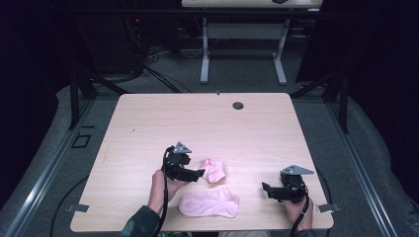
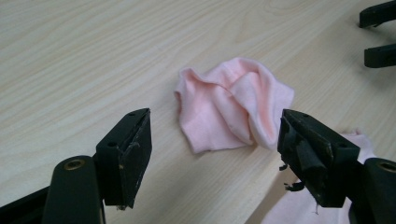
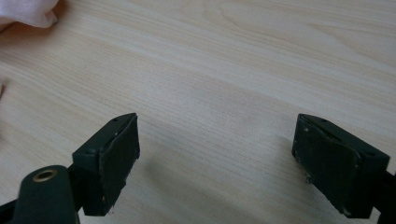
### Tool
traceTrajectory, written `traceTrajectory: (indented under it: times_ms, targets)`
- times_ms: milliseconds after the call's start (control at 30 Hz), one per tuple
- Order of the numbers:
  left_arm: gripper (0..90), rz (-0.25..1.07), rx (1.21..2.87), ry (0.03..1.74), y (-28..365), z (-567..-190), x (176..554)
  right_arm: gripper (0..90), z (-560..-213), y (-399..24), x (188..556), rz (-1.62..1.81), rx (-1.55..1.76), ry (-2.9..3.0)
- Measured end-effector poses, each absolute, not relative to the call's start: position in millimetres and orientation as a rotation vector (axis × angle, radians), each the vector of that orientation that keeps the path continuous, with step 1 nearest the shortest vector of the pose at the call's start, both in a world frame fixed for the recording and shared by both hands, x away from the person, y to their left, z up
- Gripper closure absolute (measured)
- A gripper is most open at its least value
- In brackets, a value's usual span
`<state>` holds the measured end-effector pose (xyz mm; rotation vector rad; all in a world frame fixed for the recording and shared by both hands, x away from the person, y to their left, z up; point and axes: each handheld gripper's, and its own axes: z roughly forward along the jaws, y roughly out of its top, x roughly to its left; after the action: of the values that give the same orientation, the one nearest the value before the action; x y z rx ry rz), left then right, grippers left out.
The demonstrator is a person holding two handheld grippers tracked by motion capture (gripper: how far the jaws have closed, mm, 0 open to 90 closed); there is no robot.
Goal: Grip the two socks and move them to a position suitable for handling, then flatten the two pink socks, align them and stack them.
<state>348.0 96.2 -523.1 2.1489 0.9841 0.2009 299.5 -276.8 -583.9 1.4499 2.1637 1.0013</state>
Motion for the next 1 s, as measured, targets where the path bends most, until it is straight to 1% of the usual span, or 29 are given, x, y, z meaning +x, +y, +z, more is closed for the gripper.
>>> traceTrajectory:
  times_ms: [100, 200, 367, 400, 467, 500, 567, 600, 767, 900, 1000]
  targets:
    - [29.1, 0.167, 2.168, 0.982, 89, -529, 346, 14.6, -584, -276, 301, 1.016, 1.453, 2.16]
    - [34.7, 0.129, 2.175, 0.972, 78, -535, 346, 14.7, -583, -275, 301, 1.036, 1.451, 2.162]
    - [47.8, 0.132, 2.233, 0.952, 58, -540, 354, 15.3, -580, -271, 301, 1.059, 1.448, 2.172]
    - [52.3, 0.139, 2.25, 0.957, 55, -544, 357, 15.4, -579, -270, 301, 1.06, 1.446, 2.172]
    - [64.4, 0.093, 2.275, 0.959, 52, -553, 363, 16.0, -576, -266, 302, 1.079, 1.437, 2.18]
    - [73.5, 0.092, 2.29, 0.955, 52, -555, 364, 16.3, -574, -264, 303, 1.091, 1.433, 2.185]
    - [82.6, 0.075, 2.296, 0.931, 51, -557, 362, 17.5, -569, -261, 304, 1.108, 1.425, 2.194]
    - [84.6, 0.069, 2.299, 0.913, 52, -556, 360, 18.7, -566, -259, 306, 1.113, 1.417, 2.202]
    - [85.7, 0.016, 2.297, 0.865, 57, -551, 353, 27.3, -546, -237, 325, 1.181, 1.334, 2.273]
    - [85.2, -0.003, 2.308, 0.858, 61, -553, 355, 32.6, -529, -198, 349, 1.179, 1.187, 2.415]
    - [84.6, -0.014, 2.307, 0.859, 62, -553, 355, 39.5, -526, -165, 374, 1.133, 1.117, 2.59]
